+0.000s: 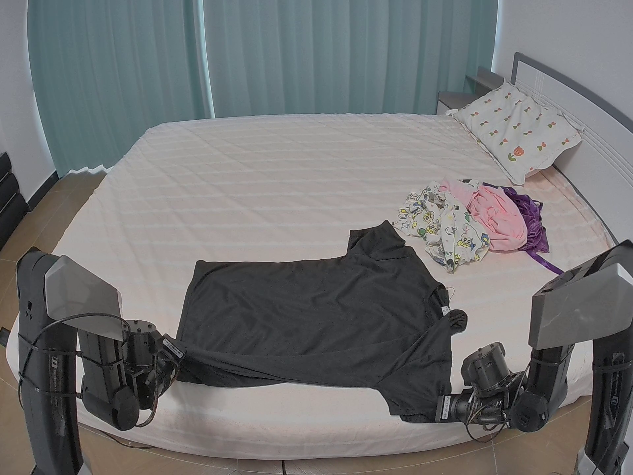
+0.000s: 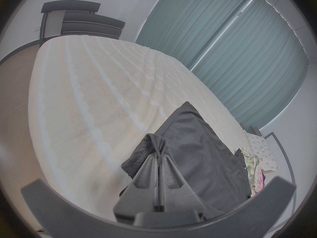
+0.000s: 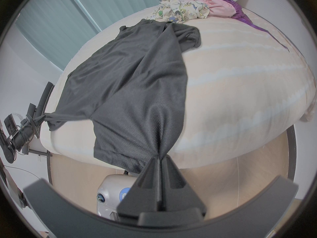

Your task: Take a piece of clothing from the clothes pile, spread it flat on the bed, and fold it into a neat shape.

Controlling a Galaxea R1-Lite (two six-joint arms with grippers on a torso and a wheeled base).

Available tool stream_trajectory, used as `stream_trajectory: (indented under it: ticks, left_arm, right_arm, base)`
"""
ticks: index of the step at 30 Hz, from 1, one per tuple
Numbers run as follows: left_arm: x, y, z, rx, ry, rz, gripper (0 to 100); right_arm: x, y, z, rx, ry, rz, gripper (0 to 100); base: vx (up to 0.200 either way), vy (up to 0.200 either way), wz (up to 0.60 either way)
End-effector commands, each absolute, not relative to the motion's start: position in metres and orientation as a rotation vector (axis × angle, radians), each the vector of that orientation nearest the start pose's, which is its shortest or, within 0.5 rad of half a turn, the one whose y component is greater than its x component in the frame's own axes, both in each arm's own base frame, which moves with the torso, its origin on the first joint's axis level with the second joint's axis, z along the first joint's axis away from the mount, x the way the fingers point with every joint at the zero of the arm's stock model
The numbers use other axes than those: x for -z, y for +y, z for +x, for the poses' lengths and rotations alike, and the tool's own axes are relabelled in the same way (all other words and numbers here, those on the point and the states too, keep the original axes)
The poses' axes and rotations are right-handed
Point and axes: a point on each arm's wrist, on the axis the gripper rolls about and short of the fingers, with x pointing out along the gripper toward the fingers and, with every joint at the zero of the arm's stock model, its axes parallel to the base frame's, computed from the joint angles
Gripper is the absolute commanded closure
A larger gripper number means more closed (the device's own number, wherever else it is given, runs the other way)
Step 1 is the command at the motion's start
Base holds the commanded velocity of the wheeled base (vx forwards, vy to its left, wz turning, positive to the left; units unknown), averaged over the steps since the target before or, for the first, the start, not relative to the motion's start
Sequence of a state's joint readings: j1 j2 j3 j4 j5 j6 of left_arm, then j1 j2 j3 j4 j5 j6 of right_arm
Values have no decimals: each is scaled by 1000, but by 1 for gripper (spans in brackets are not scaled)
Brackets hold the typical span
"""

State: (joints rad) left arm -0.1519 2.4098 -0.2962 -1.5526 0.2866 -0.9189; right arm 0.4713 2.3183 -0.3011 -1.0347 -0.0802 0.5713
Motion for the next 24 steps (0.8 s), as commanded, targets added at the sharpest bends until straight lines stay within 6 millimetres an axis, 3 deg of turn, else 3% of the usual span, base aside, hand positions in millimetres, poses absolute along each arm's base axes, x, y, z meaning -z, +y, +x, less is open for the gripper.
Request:
stream_trajectory:
  ticks: [1, 7, 9, 20, 24]
  left_arm:
    - [27, -36, 275, -352, 416, -777, 100]
    - [14, -35, 269, -337, 397, -765, 100]
    - [10, -35, 254, -325, 436, -689, 100]
    - [16, -39, 215, -291, 607, -480, 100]
    - [17, -40, 212, -289, 622, -464, 100]
  right_arm:
    - [32, 93, 223, -57, 967, 270, 100]
    - [19, 79, 222, -38, 945, 285, 100]
    - [3, 71, 213, -62, 946, 306, 100]
    - [-23, 62, 194, -82, 991, 268, 100]
    - [-25, 61, 191, -85, 1001, 256, 100]
  base:
    - [0, 0, 0]
    - [0, 0, 0]
    - [0, 0, 0]
    - [0, 0, 0]
    - [0, 0, 0]
